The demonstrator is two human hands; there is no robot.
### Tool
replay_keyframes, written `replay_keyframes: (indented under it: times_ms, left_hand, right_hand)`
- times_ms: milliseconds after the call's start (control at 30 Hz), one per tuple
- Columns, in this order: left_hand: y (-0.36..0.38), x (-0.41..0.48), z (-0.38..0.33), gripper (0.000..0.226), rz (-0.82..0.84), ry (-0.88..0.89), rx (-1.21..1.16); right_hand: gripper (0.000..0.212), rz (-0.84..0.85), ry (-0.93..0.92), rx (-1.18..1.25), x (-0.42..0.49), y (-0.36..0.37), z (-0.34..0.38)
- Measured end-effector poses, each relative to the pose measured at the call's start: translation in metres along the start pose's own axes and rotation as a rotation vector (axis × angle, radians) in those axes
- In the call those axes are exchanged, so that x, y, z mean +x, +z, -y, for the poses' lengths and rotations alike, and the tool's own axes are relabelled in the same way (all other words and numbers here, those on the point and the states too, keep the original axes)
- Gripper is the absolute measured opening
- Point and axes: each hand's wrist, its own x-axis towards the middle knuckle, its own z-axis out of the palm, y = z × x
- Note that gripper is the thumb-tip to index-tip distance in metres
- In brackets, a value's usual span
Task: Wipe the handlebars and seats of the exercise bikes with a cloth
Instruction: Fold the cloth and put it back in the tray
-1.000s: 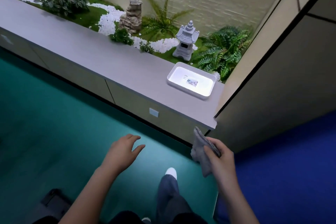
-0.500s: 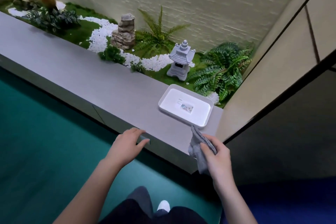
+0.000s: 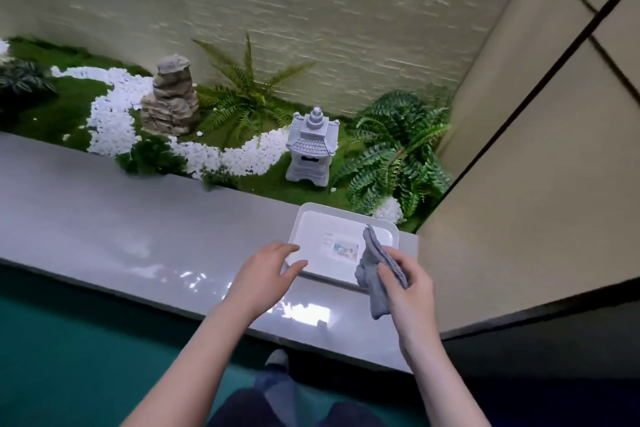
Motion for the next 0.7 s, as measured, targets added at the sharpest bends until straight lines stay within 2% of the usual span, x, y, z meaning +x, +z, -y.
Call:
replay_keyframes:
  times_ms: [200,300,433,567,700]
  left_hand:
    - [-0.027,0.066,-0.018,0.039,0.101,0.083,-0.312]
    - [-0.034,0.083,-0.032,0.032,0.196,0.059,-0.61]
    - [-0.039,0.095,-0.047,0.045,0.399,0.002,-1.01]
    - [-0.04,0.102,-0.051,0.061,0.367,-0.08,-1.15]
    - [-0.038,0.11,-0.045,0.036,0.347,-0.169,-1.334]
  right_hand:
    - [0.026,-0.03,-0.064,-0.045,0.044,0.058,0.031]
    - [0.028,-0.049,-0.115,-0.072,0.059,0.076,0.044]
    - [0.033,0.005,-0.172,-0.187,0.071,0.092,0.05]
    - [0.03,0.092,-0.203,-0.224,0.076,0.097,0.05]
    - [0.032,0.092,-0.192,-0.118,0.081,0.093,0.049]
